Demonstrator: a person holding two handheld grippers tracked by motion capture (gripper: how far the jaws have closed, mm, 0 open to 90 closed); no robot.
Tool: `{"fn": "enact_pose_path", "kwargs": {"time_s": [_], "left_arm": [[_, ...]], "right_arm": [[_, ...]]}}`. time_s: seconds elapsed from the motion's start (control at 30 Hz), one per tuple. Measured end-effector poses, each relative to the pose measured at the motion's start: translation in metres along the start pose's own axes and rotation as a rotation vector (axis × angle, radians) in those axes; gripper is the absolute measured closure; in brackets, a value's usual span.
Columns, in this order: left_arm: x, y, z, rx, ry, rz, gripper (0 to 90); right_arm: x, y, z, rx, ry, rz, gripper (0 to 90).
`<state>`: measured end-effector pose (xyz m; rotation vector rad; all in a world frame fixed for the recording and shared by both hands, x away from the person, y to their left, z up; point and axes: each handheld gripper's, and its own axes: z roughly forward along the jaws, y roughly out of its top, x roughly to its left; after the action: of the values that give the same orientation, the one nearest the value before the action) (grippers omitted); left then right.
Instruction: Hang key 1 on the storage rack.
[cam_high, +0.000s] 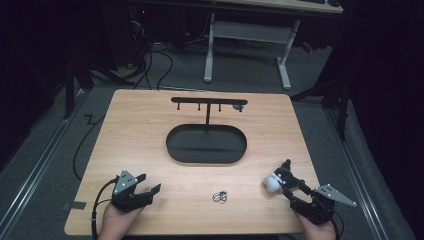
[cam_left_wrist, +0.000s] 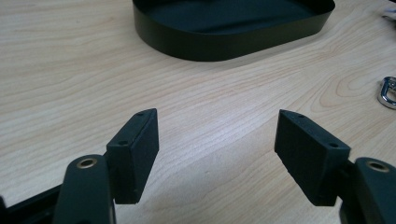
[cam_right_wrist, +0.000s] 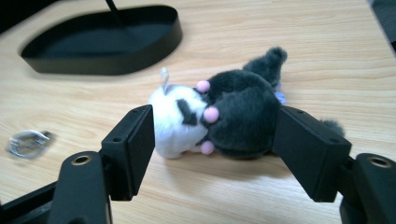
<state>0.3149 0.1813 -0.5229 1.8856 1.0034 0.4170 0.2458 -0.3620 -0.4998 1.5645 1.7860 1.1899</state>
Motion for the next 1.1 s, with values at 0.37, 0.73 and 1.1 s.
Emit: {"fn": "enact_pose_path", "kwargs": {"time_s": [0.37, 0.73, 1.1], "left_arm": [[-0.005, 0.000, 0.004, 0.007, -0.001, 0.022, 30.8], [-0.008, -0.003, -0.002, -0.007, 0.005, 0.011, 31.2], [-0.007, -0.014, -0.020, -0.006, 0.037, -0.002, 31.0]], "right_arm": [[-0.006, -0.003, 0.001, 0.039, -0.084, -0.062, 50.2], [-0.021, -0.002, 0.019, 0.161, -0.165, -0.038, 87.3], [-0.020, 0.017, 0.056, 0.197, -0.132, -0.109, 88.7]]}}
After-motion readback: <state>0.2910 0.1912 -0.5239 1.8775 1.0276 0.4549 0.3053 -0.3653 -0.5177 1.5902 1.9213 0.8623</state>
